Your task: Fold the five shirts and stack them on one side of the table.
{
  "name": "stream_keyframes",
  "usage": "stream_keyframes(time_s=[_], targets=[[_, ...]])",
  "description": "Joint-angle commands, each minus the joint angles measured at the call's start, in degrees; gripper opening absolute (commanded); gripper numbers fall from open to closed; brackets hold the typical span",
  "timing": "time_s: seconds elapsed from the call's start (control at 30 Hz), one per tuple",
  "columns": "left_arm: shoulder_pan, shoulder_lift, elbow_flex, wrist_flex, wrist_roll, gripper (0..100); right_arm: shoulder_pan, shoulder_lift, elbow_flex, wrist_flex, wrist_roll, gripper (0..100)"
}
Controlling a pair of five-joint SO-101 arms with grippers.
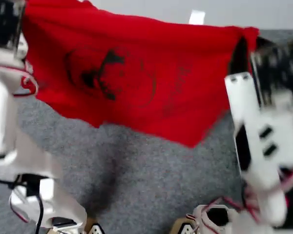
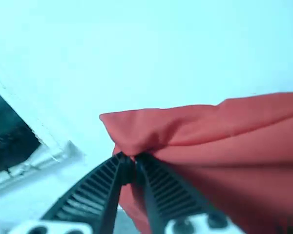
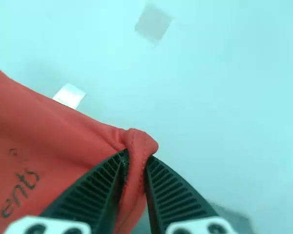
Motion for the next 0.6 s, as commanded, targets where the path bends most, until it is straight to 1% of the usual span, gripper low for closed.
stream_keyframes(time_s=[0.0,0.1,0.17,0.27,0.37,0.47,0.57], targets=[[-0.5,-4.3,-1.8,1.3,-0.3,0,1.2,-2.1,-0.1,0.3,3.3,0.8],[-0.5,-4.5,1.6,1.3,-2.9,0,1.2,0.5,0.0,0.1,4.6,0.8],[-0.5,-4.5,7.2,1.3,-4.6,0,1.2,4.1,0.0,-0.2,4.7,0.8],[-0.2,-4.4,18.4,1.2,-8.4,0,1.0,11.7,0.2,-0.2,4.7,0.8],[1.8,-4.3,34.2,0.8,-13.6,0,0.9,22.1,0.3,-0.6,4.7,0.8],[3.8,-3.4,52.9,-4.0,-18.0,0,1.0,34.2,0.3,-3.0,4.7,0.8],[3.9,0.3,66.9,-13.6,-19.3,0,1.1,46.1,0.2,-7.6,4.7,0.8]])
